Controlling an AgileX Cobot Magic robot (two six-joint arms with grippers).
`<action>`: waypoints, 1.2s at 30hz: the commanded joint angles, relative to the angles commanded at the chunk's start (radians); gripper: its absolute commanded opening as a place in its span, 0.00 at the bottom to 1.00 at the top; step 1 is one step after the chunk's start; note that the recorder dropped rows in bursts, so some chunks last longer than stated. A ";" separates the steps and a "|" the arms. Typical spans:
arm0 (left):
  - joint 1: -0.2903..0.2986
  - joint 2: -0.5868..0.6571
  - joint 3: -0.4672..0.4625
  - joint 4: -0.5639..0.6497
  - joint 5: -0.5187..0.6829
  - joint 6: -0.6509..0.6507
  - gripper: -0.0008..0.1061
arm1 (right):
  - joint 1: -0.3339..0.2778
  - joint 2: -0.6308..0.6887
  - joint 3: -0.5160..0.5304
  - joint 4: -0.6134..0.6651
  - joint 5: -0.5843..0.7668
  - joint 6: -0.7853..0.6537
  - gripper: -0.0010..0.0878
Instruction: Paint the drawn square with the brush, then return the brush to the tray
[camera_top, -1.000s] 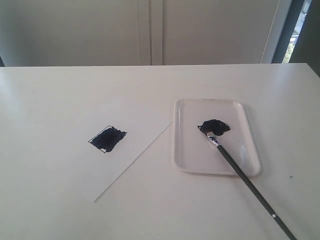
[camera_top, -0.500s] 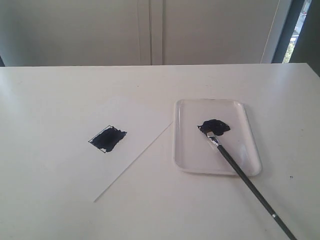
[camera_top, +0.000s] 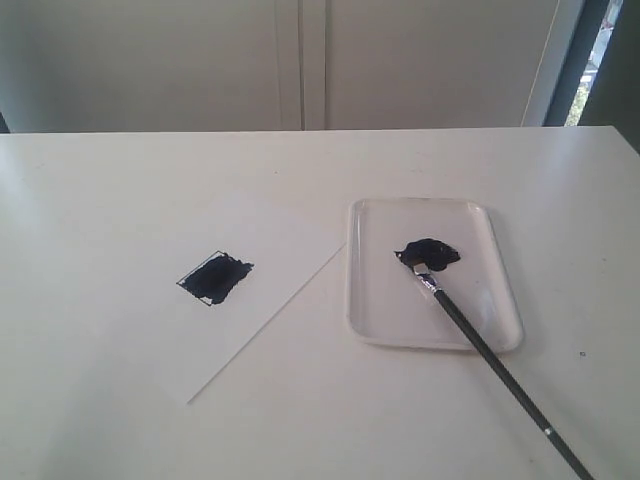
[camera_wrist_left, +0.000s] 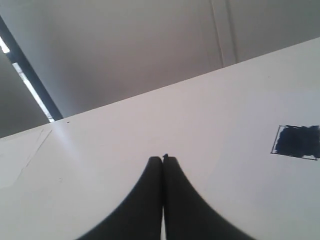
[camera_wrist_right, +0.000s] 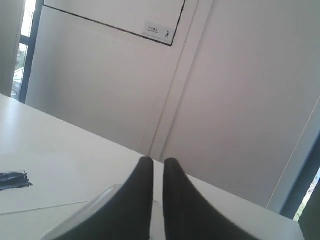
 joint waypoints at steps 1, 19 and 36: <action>0.009 -0.017 0.013 0.004 0.000 0.000 0.01 | 0.000 0.000 0.036 0.000 -0.026 0.000 0.10; 0.023 -0.086 0.030 0.063 0.029 0.000 0.01 | 0.000 0.000 0.130 0.000 0.209 -0.003 0.10; 0.021 -0.086 0.030 0.056 0.450 0.000 0.01 | 0.000 0.000 0.130 0.000 0.287 -0.001 0.10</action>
